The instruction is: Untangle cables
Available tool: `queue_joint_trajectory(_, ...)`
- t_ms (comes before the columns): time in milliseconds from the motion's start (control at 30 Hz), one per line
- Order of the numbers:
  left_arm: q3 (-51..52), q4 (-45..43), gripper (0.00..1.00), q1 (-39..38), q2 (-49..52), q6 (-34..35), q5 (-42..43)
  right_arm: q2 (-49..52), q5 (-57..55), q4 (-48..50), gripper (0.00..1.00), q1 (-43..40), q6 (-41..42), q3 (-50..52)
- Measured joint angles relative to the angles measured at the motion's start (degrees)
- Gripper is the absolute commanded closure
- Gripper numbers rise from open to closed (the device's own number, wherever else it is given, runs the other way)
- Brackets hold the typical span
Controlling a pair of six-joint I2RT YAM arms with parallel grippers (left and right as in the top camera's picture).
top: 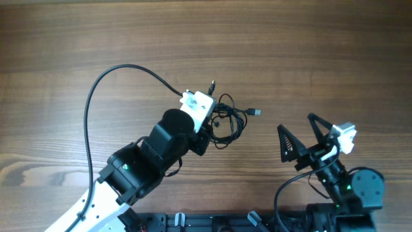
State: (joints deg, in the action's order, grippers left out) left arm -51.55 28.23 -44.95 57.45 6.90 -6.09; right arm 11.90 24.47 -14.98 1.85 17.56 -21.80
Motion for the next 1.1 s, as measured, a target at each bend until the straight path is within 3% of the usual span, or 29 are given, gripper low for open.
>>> queue_joint_trajectory(133,0.0,0.1,0.96,0.0,0.0,-0.2,0.0,11.8,3.1,-7.5,0.0,0.0,-4.2,-13.4)
queue_joint_trajectory(200,0.0,0.1,0.96,0.0,0.0,-0.2,0.0,16.7,5.9,-6.8,0.0,0.0,-5.9,-17.2)
queue_joint_trajectory(500,0.0,-0.3,0.96,0.0,0.0,-3.7,0.2,19.7,21.1,-2.6,0.0,0.1,-2.0,-18.1)
queue_joint_trajectory(600,0.0,-4.8,0.96,0.0,0.0,-4.9,3.1,19.7,27.6,-1.9,0.01,0.1,-1.5,-18.1)
queue_joint_trajectory(833,0.1,-15.0,0.96,-0.6,0.0,-9.7,8.8,19.7,31.4,-1.9,0.23,0.1,-0.9,-18.1)
queue_joint_trajectory(1100,0.1,-15.4,0.96,-3.1,0.0,-12.2,10.7,19.7,30.5,-1.9,0.41,0.1,-0.9,-18.1)
